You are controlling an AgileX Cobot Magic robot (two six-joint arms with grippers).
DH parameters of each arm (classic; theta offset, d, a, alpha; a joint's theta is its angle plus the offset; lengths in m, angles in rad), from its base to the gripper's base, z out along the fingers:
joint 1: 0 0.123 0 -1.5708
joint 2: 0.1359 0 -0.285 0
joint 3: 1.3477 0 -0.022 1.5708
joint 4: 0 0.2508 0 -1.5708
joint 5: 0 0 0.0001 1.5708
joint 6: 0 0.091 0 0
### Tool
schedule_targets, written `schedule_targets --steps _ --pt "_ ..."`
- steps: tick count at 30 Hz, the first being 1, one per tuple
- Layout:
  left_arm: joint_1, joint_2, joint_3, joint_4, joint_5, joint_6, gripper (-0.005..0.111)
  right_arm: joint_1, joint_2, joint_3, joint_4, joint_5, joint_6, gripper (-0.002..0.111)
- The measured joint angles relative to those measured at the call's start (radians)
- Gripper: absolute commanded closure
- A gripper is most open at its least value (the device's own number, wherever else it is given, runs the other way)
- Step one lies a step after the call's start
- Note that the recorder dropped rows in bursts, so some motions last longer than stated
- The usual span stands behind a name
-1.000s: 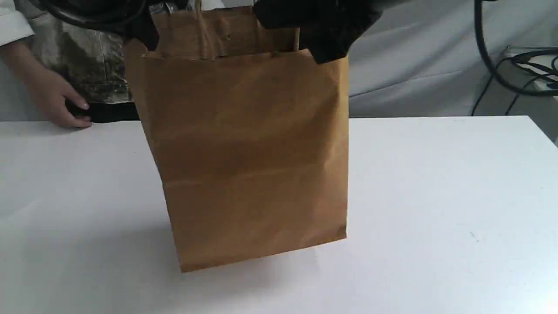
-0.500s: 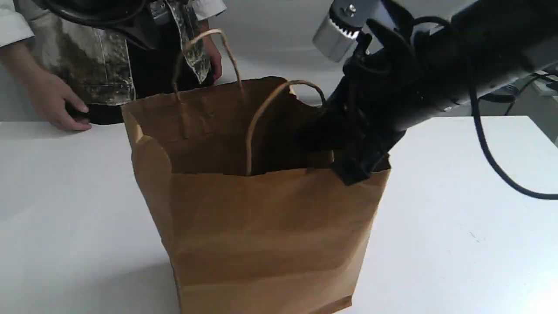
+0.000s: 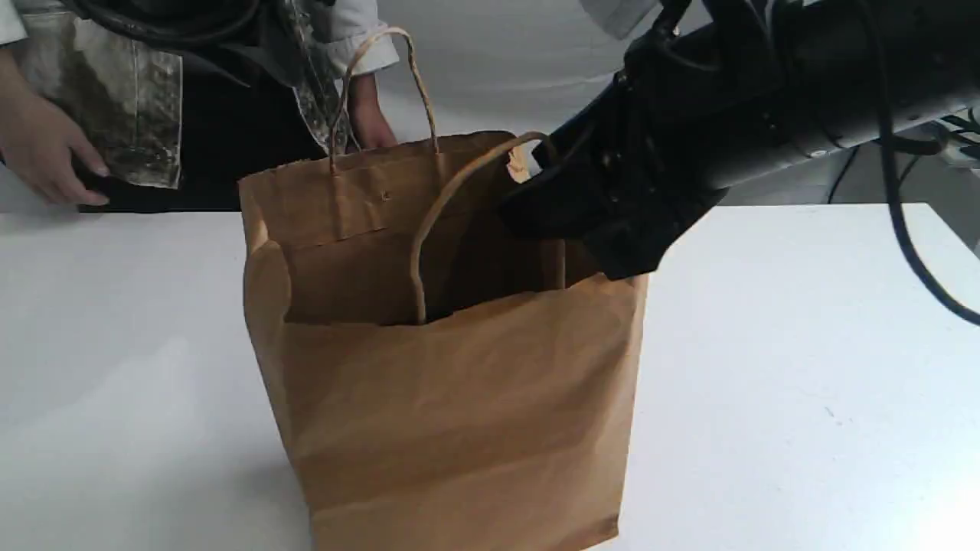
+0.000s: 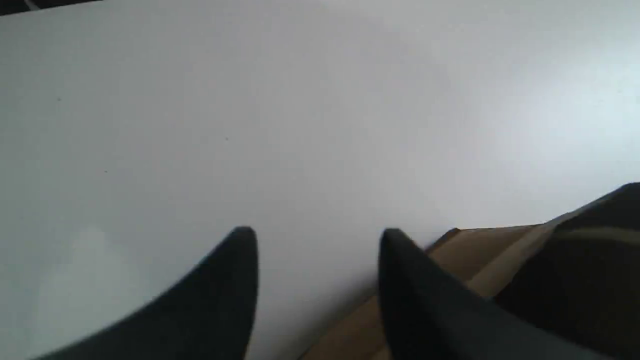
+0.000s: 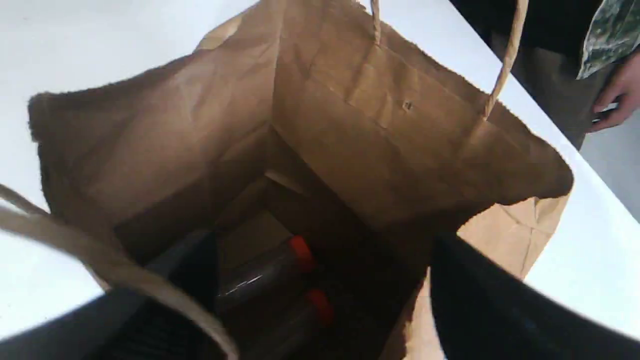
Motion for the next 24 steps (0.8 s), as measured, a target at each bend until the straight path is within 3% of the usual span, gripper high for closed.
schedule_targets --steps 13,24 --pt "0.0 -0.082 0.0 0.064 0.002 0.002 0.052 0.0 -0.16 0.006 -0.071 0.097 0.07 0.041" --pt "0.0 -0.167 0.0 0.066 0.002 0.005 0.055 0.0 -0.321 0.181 -0.167 0.056 0.111 0.041"
